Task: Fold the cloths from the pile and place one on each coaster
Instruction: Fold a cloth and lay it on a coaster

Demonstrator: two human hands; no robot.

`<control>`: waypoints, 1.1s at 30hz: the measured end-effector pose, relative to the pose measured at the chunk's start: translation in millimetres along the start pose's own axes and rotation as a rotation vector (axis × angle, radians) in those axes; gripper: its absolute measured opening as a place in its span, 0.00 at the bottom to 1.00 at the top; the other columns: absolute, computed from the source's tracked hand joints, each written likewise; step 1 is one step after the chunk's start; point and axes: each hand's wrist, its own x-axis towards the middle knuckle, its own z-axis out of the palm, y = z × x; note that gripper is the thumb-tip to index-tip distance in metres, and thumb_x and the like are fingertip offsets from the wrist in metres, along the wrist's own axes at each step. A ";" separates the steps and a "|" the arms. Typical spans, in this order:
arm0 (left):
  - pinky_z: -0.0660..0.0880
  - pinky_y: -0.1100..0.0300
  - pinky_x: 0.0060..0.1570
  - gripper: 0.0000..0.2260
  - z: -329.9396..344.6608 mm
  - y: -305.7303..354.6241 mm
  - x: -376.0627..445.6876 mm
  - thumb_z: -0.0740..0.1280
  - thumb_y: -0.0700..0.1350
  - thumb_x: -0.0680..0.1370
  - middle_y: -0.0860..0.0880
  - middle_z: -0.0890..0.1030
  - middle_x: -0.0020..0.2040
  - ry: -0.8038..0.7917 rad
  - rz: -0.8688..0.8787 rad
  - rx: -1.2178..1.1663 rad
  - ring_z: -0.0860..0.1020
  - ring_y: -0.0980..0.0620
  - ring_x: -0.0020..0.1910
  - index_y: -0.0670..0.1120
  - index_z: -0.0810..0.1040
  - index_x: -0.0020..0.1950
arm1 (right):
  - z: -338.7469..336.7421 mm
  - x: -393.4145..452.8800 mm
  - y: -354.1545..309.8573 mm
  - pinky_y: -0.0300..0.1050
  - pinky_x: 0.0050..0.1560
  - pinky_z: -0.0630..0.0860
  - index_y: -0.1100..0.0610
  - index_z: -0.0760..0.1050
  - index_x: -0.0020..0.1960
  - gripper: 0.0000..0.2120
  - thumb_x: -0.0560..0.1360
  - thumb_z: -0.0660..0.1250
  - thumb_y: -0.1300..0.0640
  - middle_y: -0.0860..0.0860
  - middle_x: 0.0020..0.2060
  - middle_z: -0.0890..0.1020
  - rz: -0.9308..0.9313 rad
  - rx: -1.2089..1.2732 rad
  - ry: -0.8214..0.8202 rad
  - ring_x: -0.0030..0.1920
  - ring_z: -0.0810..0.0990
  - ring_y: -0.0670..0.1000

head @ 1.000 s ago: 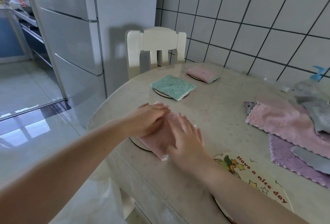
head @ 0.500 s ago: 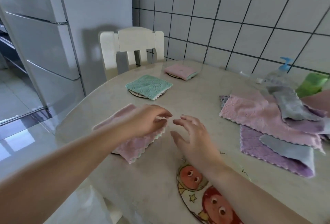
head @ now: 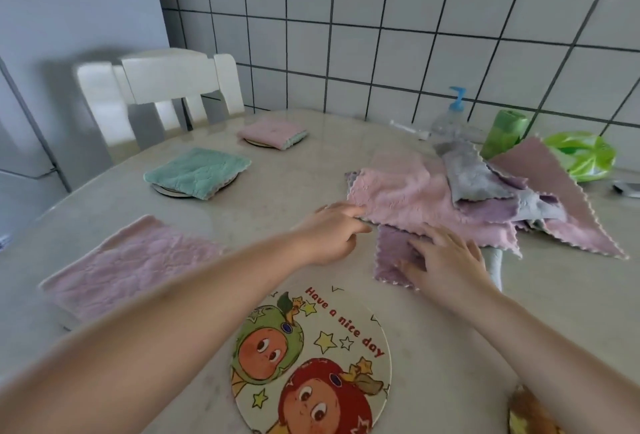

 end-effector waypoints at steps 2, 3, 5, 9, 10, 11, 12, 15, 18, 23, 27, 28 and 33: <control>0.47 0.44 0.74 0.20 3.9 6.4 8.3 0.55 0.39 0.79 0.47 0.56 0.77 -0.051 -0.014 0.036 0.50 0.47 0.76 0.50 0.68 0.71 | 1.0 3.9 3.9 0.53 0.71 0.54 0.45 0.71 0.64 0.24 0.73 0.56 0.36 0.46 0.73 0.60 0.023 -0.005 -0.015 0.74 0.56 0.50; 0.45 0.43 0.74 0.21 6.5 9.4 12.4 0.54 0.39 0.79 0.46 0.55 0.77 -0.078 -0.029 0.054 0.48 0.47 0.76 0.51 0.67 0.71 | 0.9 5.9 4.5 0.54 0.71 0.54 0.46 0.71 0.62 0.24 0.73 0.56 0.35 0.46 0.73 0.60 0.033 -0.013 -0.018 0.73 0.56 0.50; 0.43 0.41 0.72 0.21 11.7 15.4 20.3 0.53 0.39 0.79 0.46 0.53 0.77 -0.105 -0.064 0.076 0.46 0.47 0.76 0.49 0.65 0.72 | 0.9 9.9 5.6 0.55 0.70 0.55 0.49 0.71 0.59 0.23 0.73 0.55 0.35 0.48 0.72 0.61 0.059 -0.031 -0.020 0.73 0.57 0.51; 0.46 0.41 0.72 0.21 11.3 17.3 36.2 0.55 0.38 0.77 0.48 0.61 0.74 0.002 -0.081 0.131 0.54 0.48 0.75 0.46 0.67 0.70 | -6.0 20.7 14.7 0.55 0.68 0.59 0.53 0.67 0.65 0.27 0.74 0.56 0.37 0.49 0.70 0.65 0.096 -0.068 0.032 0.71 0.62 0.52; 0.47 0.43 0.72 0.22 7.9 14.4 40.4 0.57 0.36 0.75 0.49 0.63 0.73 0.037 -0.085 0.128 0.57 0.48 0.74 0.46 0.68 0.69 | -10.7 24.0 18.0 0.54 0.67 0.61 0.54 0.67 0.65 0.26 0.74 0.56 0.38 0.49 0.69 0.67 0.085 -0.081 0.070 0.69 0.64 0.53; 0.47 0.44 0.72 0.23 3.5 11.0 44.4 0.58 0.34 0.74 0.49 0.65 0.72 0.070 -0.092 0.108 0.60 0.47 0.73 0.45 0.69 0.69 | -17.1 26.4 20.9 0.54 0.66 0.63 0.55 0.68 0.65 0.26 0.75 0.57 0.39 0.50 0.68 0.67 0.067 -0.094 0.111 0.67 0.67 0.53; 0.50 0.45 0.73 0.24 -1.2 7.4 50.1 0.58 0.33 0.73 0.49 0.66 0.71 0.109 -0.095 0.077 0.63 0.46 0.71 0.45 0.69 0.69 | -23.8 29.5 24.7 0.54 0.65 0.65 0.55 0.67 0.66 0.25 0.76 0.58 0.41 0.51 0.69 0.67 0.045 -0.097 0.151 0.66 0.69 0.54; 0.67 0.46 0.66 0.26 -16.4 1.8 67.5 0.58 0.33 0.72 0.47 0.64 0.72 0.275 -0.074 -0.001 0.68 0.41 0.68 0.44 0.65 0.70 | -46.8 41.3 32.6 0.53 0.60 0.72 0.59 0.60 0.71 0.27 0.77 0.63 0.52 0.51 0.73 0.59 -0.052 -0.058 0.265 0.63 0.73 0.57; 0.70 0.48 0.62 0.27 -37.9 1.9 83.2 0.60 0.33 0.72 0.47 0.65 0.72 0.363 -0.053 -0.016 0.68 0.44 0.68 0.45 0.65 0.71 | -71.0 55.8 38.4 0.51 0.59 0.72 0.60 0.55 0.74 0.30 0.75 0.62 0.64 0.51 0.75 0.55 -0.094 -0.067 0.365 0.64 0.71 0.58; 0.72 0.52 0.57 0.21 -82.6 -7.7 99.3 0.57 0.30 0.73 0.46 0.77 0.60 0.580 -0.011 -0.005 0.74 0.44 0.60 0.47 0.78 0.59 | -105.8 81.2 63.6 0.54 0.60 0.74 0.61 0.55 0.74 0.36 0.69 0.60 0.76 0.52 0.74 0.56 -0.095 -0.138 0.445 0.65 0.71 0.61; 0.73 0.54 0.53 0.15 -115.7 -20.9 104.7 0.58 0.33 0.74 0.45 0.80 0.54 0.674 -0.093 -0.031 0.77 0.43 0.56 0.46 0.82 0.51 | -123.6 93.5 76.9 0.55 0.55 0.75 0.56 0.58 0.73 0.35 0.69 0.59 0.75 0.55 0.69 0.66 -0.146 -0.166 0.504 0.59 0.75 0.63; 0.73 0.55 0.54 0.15 -121.8 -23.0 104.7 0.59 0.34 0.74 0.45 0.80 0.54 0.702 -0.130 -0.056 0.77 0.44 0.55 0.46 0.82 0.51 | -129.4 94.7 77.8 0.55 0.53 0.75 0.53 0.60 0.71 0.32 0.70 0.59 0.73 0.56 0.64 0.71 -0.127 -0.141 0.514 0.56 0.76 0.63; 0.78 0.57 0.50 0.11 -147.5 -23.8 101.4 0.65 0.36 0.72 0.49 0.81 0.43 0.786 -0.280 -0.592 0.81 0.47 0.45 0.47 0.81 0.51 | -165.3 100.5 75.0 0.52 0.51 0.75 0.52 0.77 0.55 0.10 0.75 0.64 0.56 0.57 0.49 0.82 -0.029 0.155 0.594 0.51 0.78 0.61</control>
